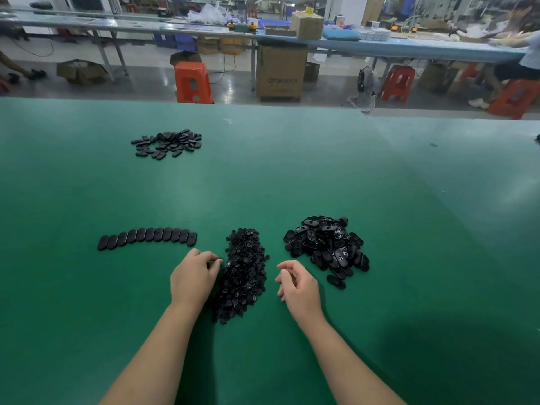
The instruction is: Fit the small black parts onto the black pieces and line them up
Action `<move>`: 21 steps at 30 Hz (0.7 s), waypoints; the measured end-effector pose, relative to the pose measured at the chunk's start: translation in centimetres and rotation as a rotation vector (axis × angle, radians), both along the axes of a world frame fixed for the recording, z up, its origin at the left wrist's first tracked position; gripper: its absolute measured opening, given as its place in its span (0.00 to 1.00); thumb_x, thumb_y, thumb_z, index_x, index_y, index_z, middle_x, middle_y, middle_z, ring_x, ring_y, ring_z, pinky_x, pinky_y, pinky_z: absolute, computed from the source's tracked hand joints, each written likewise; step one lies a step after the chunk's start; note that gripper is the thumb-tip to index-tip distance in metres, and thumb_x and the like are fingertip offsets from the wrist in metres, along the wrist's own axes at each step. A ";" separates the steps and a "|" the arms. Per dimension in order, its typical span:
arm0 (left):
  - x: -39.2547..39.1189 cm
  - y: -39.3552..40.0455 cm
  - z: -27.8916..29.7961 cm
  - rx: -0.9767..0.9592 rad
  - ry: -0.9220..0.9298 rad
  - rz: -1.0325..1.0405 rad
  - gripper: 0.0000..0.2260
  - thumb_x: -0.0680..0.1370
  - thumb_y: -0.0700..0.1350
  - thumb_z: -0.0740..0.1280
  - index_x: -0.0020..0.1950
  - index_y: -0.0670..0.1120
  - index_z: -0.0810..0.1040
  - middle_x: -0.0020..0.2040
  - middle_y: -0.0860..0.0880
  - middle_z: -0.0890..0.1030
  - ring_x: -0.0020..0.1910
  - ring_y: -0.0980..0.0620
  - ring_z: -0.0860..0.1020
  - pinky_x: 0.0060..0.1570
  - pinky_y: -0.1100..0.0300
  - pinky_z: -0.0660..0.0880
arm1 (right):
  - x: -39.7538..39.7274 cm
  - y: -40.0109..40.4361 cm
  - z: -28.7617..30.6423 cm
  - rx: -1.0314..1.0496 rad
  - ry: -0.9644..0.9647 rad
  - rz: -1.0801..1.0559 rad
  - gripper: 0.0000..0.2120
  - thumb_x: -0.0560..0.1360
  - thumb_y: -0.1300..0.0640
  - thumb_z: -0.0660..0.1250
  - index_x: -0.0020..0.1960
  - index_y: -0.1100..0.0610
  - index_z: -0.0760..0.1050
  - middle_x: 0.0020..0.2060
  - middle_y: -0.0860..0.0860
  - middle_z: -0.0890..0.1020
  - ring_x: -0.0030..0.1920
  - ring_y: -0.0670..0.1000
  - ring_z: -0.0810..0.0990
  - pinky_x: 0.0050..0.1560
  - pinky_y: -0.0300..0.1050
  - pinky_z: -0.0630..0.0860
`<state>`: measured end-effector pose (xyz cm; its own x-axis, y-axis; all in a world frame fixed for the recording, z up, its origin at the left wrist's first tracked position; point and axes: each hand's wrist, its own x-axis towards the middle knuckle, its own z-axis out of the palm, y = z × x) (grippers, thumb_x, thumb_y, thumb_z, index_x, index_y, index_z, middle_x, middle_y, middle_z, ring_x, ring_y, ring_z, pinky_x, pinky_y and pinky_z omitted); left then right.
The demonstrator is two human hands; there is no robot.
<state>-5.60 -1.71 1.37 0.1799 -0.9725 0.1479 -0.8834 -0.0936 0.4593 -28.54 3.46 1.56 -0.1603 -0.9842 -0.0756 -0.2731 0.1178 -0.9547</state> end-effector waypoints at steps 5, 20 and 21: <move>-0.3 0.7 -0.7 -0.041 0.046 0.013 0.05 0.79 0.47 0.67 0.49 0.51 0.82 0.42 0.56 0.76 0.33 0.56 0.75 0.29 0.62 0.69 | 0.1 0.0 -0.2 0.002 0.032 0.008 0.08 0.81 0.59 0.62 0.50 0.48 0.78 0.39 0.53 0.83 0.31 0.44 0.77 0.34 0.54 0.79; 0.0 0.5 -1.1 -0.062 0.069 0.011 0.05 0.79 0.44 0.65 0.46 0.48 0.80 0.40 0.54 0.74 0.31 0.57 0.73 0.27 0.62 0.65 | -6.0 0.5 1.2 0.023 0.586 -0.041 0.05 0.82 0.54 0.64 0.55 0.47 0.77 0.47 0.41 0.75 0.41 0.39 0.77 0.38 0.32 0.70; -0.1 0.5 -1.1 -0.059 0.069 0.012 0.05 0.79 0.44 0.65 0.46 0.48 0.80 0.40 0.54 0.75 0.32 0.56 0.74 0.28 0.61 0.66 | -7.1 0.7 1.3 0.036 0.639 -0.081 0.05 0.81 0.54 0.64 0.55 0.47 0.77 0.48 0.42 0.75 0.40 0.40 0.77 0.38 0.35 0.71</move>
